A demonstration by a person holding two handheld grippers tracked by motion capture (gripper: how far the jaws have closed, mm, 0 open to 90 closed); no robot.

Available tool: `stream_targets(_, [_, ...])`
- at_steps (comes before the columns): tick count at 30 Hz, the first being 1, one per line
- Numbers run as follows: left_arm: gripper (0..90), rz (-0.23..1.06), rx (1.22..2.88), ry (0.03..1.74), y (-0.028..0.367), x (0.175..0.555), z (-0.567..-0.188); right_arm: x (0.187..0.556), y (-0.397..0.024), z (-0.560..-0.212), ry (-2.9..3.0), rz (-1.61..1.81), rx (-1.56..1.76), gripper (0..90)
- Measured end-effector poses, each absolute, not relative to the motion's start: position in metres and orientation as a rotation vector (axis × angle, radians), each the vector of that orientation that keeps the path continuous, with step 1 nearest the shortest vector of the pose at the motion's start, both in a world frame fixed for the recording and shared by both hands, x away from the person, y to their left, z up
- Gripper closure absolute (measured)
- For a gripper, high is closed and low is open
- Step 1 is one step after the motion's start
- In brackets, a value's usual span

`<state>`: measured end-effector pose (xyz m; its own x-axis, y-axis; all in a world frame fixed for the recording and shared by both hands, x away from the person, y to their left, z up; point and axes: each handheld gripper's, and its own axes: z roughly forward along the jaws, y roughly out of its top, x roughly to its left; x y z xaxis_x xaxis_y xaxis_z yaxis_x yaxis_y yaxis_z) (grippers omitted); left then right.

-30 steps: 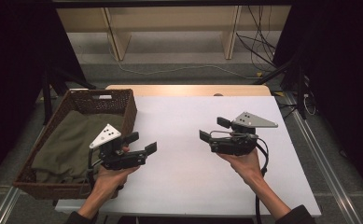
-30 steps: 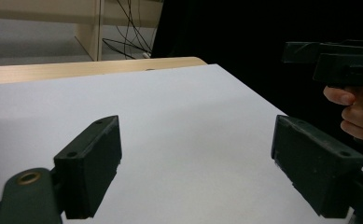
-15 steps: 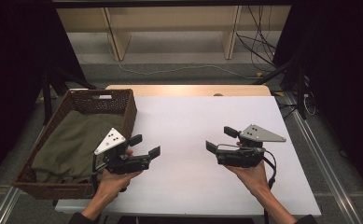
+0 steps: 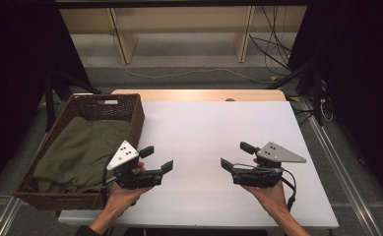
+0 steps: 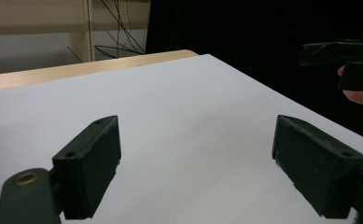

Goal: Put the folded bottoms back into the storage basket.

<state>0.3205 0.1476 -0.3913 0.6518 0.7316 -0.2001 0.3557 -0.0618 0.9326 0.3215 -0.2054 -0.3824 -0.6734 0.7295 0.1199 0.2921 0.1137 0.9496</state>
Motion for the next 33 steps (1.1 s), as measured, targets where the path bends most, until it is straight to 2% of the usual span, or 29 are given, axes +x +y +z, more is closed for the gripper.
stream_targets(16, [14.9, 0.406, 1.726, 0.868, 0.141, 0.313, -0.407, 0.305, -0.214, -0.400, 2.020, 1.546, 1.007, 15.7])
stream_targets(33, [14.6, 0.402, 1.704, 0.863, 0.142, 0.312, -0.406, 0.304, -0.221, -0.400, 1.982, 1.553, 1.032, 14.8])
